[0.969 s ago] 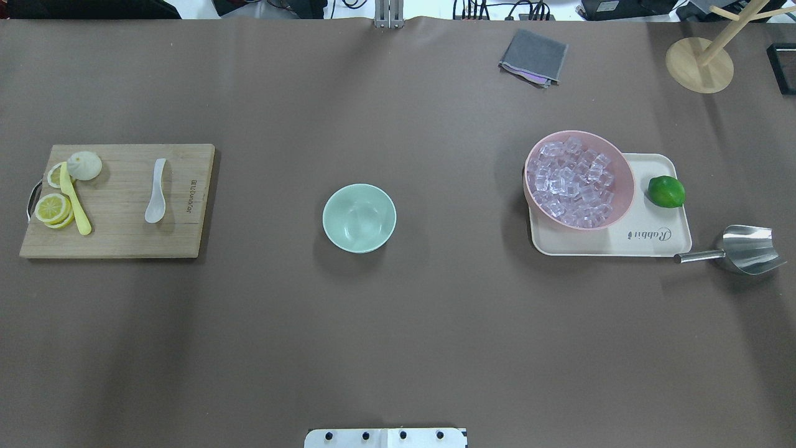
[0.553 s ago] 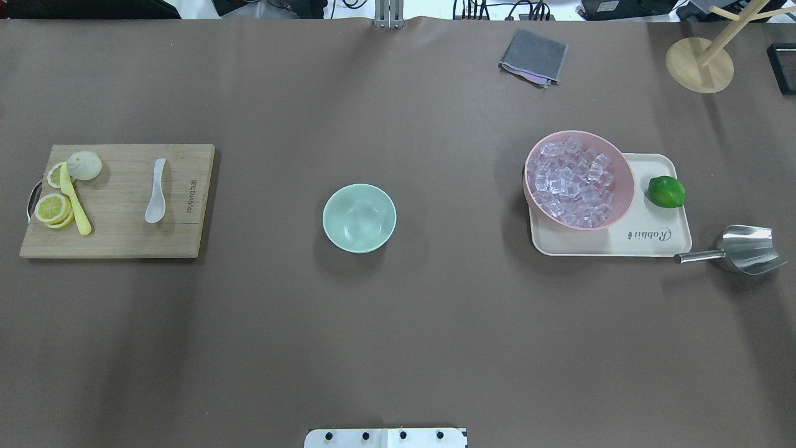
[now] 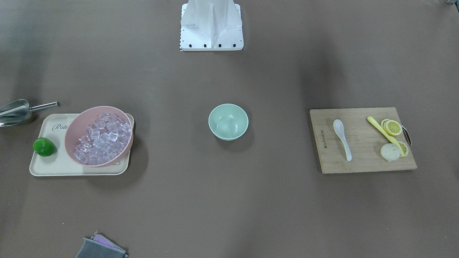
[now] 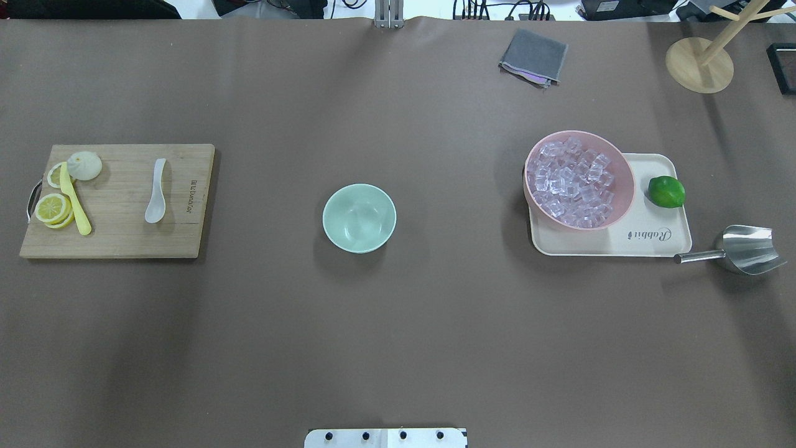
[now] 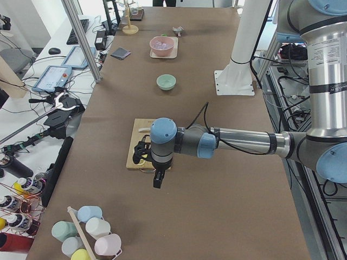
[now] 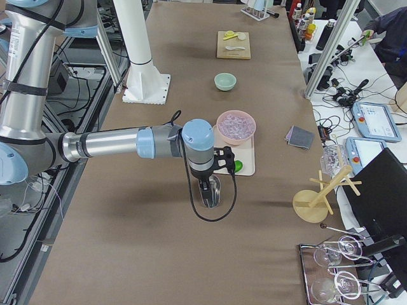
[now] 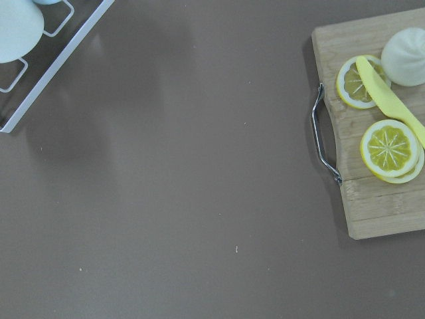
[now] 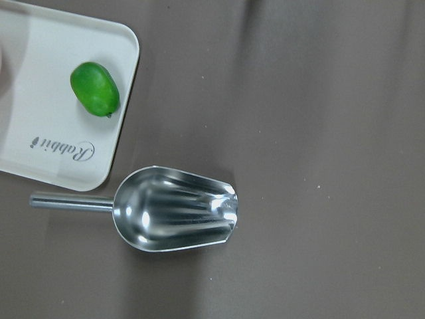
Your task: Put spoon and ice into bowl
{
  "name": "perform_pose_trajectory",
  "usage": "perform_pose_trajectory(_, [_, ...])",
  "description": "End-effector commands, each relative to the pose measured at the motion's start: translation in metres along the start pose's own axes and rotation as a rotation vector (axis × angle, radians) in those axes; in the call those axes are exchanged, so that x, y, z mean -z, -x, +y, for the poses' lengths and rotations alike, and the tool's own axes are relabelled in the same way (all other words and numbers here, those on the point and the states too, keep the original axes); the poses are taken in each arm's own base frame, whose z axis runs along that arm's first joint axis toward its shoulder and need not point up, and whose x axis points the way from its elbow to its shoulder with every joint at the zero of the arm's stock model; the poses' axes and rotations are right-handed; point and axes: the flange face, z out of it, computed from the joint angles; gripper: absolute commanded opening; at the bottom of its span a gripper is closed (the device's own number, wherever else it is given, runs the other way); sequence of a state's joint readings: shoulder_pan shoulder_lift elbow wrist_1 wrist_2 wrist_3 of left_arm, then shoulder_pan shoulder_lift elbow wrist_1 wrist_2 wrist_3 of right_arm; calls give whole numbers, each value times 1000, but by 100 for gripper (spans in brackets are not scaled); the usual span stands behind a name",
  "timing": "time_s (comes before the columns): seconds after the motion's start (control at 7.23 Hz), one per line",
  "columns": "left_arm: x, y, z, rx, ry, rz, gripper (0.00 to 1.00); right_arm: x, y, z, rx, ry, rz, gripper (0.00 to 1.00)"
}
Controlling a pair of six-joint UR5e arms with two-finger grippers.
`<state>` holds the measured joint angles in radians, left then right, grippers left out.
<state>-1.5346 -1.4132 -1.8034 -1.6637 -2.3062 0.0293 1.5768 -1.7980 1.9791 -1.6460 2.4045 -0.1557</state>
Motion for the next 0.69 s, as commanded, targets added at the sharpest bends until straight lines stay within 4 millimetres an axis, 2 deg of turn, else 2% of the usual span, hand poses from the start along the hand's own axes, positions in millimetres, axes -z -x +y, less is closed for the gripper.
perform_pose_trajectory(0.0, [17,-11,-21,8,-48,5,98,32,23,-26,57,-75,15,100])
perform_pose_trajectory(0.14, [29,-21,-36,-39,-129,4,98,51,35,-29,82,-116,22,100])
perform_pose_trajectory(0.28, [41,-30,-50,-168,-274,-8,98,65,42,-27,91,-145,30,100])
perform_pose_trajectory(0.55, [37,-27,-51,-179,-356,6,98,62,27,-18,47,-138,36,100])
